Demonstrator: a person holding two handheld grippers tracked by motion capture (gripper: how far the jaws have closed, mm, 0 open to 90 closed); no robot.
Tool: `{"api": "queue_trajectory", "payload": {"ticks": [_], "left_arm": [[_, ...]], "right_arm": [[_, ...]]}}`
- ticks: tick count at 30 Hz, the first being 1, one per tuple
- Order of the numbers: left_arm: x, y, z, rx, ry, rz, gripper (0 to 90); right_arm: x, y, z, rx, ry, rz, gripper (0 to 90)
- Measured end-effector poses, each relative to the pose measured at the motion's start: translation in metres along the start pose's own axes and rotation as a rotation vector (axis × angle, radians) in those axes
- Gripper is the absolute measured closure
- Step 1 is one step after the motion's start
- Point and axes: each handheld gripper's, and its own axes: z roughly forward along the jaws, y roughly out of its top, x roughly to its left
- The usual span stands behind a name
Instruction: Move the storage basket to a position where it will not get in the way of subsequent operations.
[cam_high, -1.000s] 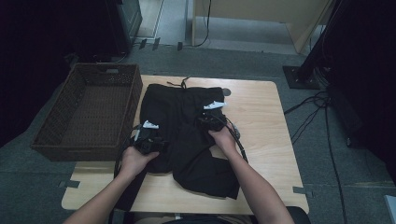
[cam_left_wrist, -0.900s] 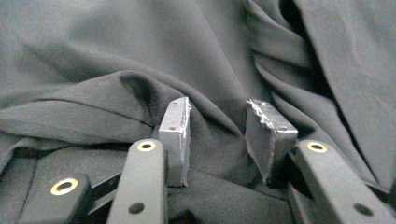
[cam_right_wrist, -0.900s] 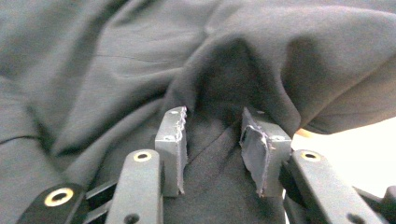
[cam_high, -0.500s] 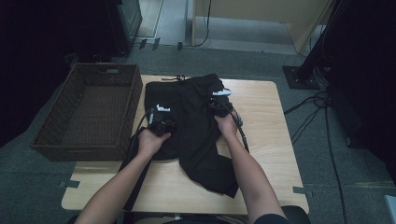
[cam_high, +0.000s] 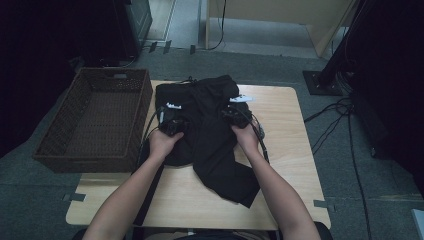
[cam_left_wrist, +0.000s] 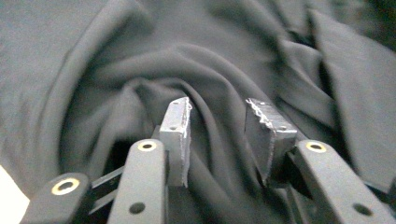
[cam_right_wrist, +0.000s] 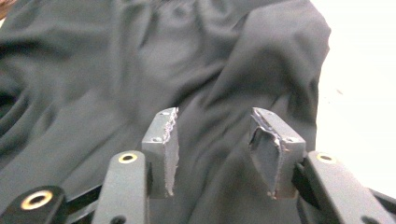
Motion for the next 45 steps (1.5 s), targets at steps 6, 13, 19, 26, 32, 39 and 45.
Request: {"api": "queue_trajectory", "payload": {"ticks": [6,13,19,26,32,39,45], "left_arm": [[-0.009,-0.030,-0.012,0.025,-0.003,0.031,56.9],[-0.006,-0.038,-0.004,0.007,0.042,0.032,60.3],[-0.006,-0.024,0.009,-0.007,0.085,0.032,65.0],[0.005,0.001,0.029,-0.013,0.118,0.020,67.7],[0.021,0.022,0.040,-0.004,0.129,-0.038,67.5],[0.020,0.018,0.030,0.021,0.053,-0.028,53.4],[0.014,-0.001,-0.002,-0.001,0.010,-0.010,50.6]], "right_arm": [[0.021,-0.035,-0.020,0.044,0.038,-0.059,53.8],[0.024,-0.056,-0.011,0.088,0.040,-0.040,54.8],[0.021,-0.052,-0.001,0.051,0.028,-0.041,59.8],[0.015,-0.036,0.020,0.044,0.015,-0.023,61.8],[0.004,-0.015,0.044,0.051,-0.018,-0.002,60.3],[0.002,-0.013,0.046,0.053,-0.031,0.005,54.3],[0.006,-0.015,0.020,0.059,0.001,0.012,50.4]]}}
